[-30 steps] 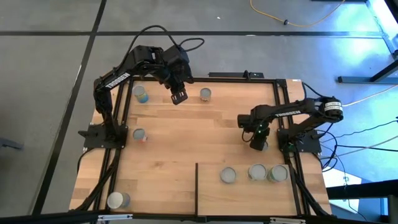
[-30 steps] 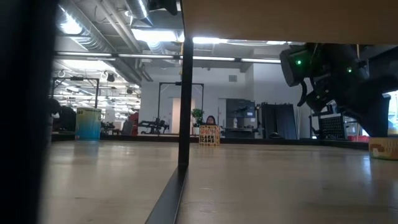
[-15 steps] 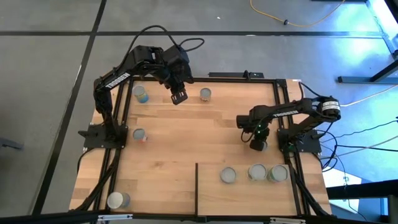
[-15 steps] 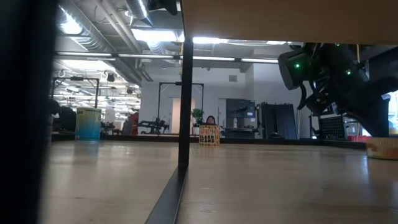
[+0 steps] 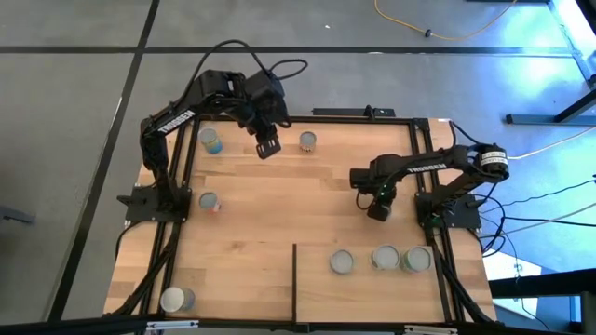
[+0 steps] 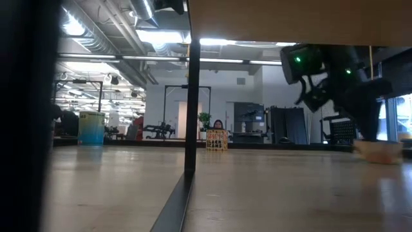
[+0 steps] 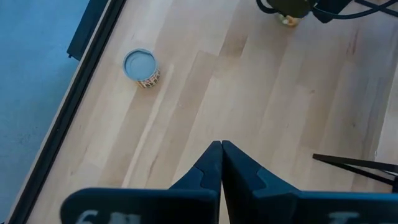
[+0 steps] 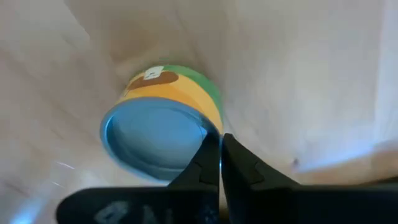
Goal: Pick and place cans onto a shelf
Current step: Put the yellow canned mushroom on the shelf
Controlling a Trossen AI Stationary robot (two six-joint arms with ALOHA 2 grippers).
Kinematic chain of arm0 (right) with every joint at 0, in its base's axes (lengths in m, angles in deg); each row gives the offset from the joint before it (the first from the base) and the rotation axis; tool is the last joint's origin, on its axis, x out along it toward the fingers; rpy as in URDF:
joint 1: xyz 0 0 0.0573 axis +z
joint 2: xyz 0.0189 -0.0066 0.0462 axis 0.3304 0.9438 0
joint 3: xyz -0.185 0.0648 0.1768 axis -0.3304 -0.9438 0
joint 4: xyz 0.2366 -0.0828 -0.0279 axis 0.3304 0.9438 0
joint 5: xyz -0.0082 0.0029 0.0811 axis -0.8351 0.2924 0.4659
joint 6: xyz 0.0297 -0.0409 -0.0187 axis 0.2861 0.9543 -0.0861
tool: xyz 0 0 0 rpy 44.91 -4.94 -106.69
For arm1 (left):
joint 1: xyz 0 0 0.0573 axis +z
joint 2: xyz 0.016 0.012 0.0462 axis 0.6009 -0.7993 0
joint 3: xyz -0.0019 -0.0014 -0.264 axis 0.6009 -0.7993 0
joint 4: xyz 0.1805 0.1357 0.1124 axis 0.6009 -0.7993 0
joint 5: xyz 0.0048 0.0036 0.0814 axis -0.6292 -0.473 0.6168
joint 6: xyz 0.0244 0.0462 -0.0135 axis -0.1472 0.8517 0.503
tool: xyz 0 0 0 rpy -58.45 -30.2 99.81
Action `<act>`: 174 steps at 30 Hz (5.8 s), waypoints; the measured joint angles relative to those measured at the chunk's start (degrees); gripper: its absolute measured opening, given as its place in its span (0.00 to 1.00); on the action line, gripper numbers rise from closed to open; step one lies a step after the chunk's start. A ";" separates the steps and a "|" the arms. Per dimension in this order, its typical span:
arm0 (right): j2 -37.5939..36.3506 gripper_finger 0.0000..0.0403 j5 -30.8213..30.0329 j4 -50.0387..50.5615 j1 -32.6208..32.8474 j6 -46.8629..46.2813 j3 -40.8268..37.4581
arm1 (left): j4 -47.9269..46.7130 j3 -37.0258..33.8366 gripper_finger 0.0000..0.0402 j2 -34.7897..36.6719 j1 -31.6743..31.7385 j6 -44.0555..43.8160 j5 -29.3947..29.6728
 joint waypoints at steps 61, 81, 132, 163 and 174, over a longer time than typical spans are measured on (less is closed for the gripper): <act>24.16 0.00 6.51 27.36 18.65 0.58 76.33 | -1.14 0.03 0.00 0.80 -4.49 3.84 -3.30; 29.74 0.00 4.73 23.04 24.06 3.68 76.25 | -1.11 0.04 0.00 1.88 -4.31 -1.97 -4.09; 31.80 0.11 9.05 22.39 25.83 11.21 76.27 | -1.14 0.00 0.00 1.86 -4.31 -3.16 -7.63; 16.42 0.00 0.59 27.28 31.65 12.60 86.06 | 0.49 0.00 0.00 1.84 -12.24 3.31 -11.22; 4.71 0.00 -27.73 27.28 36.65 1.32 86.06 | 11.07 0.07 0.00 -2.71 -22.08 4.23 -3.98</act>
